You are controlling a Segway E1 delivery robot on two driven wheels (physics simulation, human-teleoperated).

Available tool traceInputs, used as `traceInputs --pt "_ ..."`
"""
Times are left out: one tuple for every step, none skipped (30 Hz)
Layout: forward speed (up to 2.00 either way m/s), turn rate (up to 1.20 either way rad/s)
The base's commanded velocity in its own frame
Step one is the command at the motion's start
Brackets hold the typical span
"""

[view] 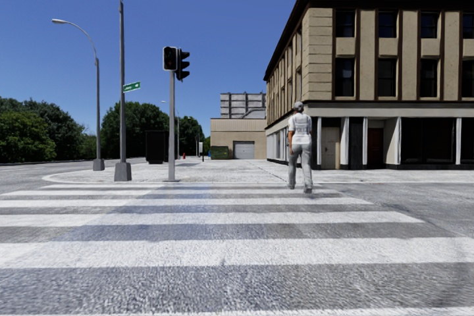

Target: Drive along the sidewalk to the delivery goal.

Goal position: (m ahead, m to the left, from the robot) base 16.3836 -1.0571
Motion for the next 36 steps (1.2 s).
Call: traceInputs --pt "1.27 0.00" --pt "1.27 0.00" --pt "1.27 0.00" --pt "1.27 0.00" --pt "1.27 0.00" --pt "1.27 0.00" --pt "1.27 0.00" --pt "1.27 0.00" --pt "1.27 0.00" --pt "1.27 0.00" --pt "1.27 0.00" --pt "1.27 0.00" --pt "1.27 0.00" --pt "1.27 0.00" --pt "1.27 0.00" --pt "1.27 0.00" --pt "1.27 0.00" --pt "1.27 0.00" --pt "1.27 0.00" --pt "2.00 0.00" --pt "2.00 0.00" --pt "2.00 -0.09" --pt "2.00 -0.22" --pt "2.00 -0.22" --pt "2.00 -0.27" --pt "2.00 -0.35" --pt "2.00 -0.40" --pt "2.00 -0.40" --pt "2.00 -0.41" --pt "2.00 -0.41" --pt "2.00 -0.41" --pt "2.00 -0.41" --pt "2.00 -0.41" --pt "2.00 -0.41" --pt "2.00 -0.41" --pt "2.00 -0.41"
